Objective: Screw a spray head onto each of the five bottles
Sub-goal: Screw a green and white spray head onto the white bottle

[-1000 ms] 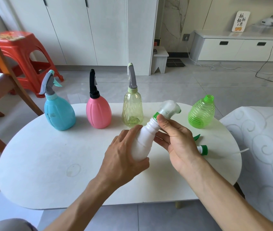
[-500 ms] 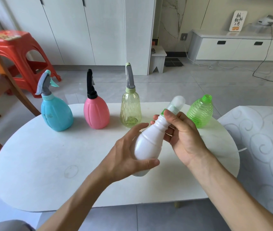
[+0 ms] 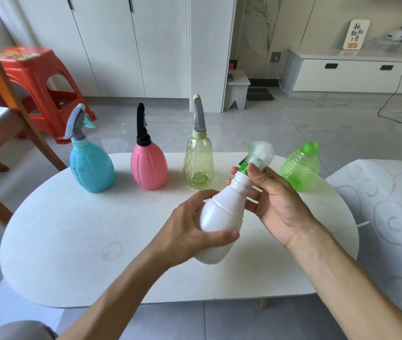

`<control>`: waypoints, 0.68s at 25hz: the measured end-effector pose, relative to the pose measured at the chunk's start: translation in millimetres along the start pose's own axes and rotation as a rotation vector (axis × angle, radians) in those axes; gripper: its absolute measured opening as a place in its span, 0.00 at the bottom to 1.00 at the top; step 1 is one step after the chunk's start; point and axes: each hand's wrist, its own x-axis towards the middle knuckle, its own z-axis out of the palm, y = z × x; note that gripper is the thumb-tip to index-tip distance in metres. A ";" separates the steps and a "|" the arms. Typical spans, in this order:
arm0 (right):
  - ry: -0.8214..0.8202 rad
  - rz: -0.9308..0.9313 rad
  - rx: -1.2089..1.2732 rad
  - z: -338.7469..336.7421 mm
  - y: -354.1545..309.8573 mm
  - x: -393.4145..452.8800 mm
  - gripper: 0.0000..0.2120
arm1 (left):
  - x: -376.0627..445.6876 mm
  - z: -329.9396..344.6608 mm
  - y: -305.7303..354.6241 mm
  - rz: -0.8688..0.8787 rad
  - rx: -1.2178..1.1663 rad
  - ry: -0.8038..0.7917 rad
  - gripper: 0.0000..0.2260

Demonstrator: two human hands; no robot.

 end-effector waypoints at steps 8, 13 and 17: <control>-0.090 0.016 -0.057 -0.6 2.5 2.2 0.13 | 1.9 4.1 -5.6 0.098 0.270 0.181 0.32; -0.300 -0.032 0.046 -7.5 -4.2 3.2 0.20 | 1.6 -2.1 0.2 -0.077 -0.241 -0.213 0.34; -0.198 -0.022 -0.088 -6.5 0.5 2.7 0.15 | -2.8 8.9 1.7 -0.043 0.190 0.089 0.30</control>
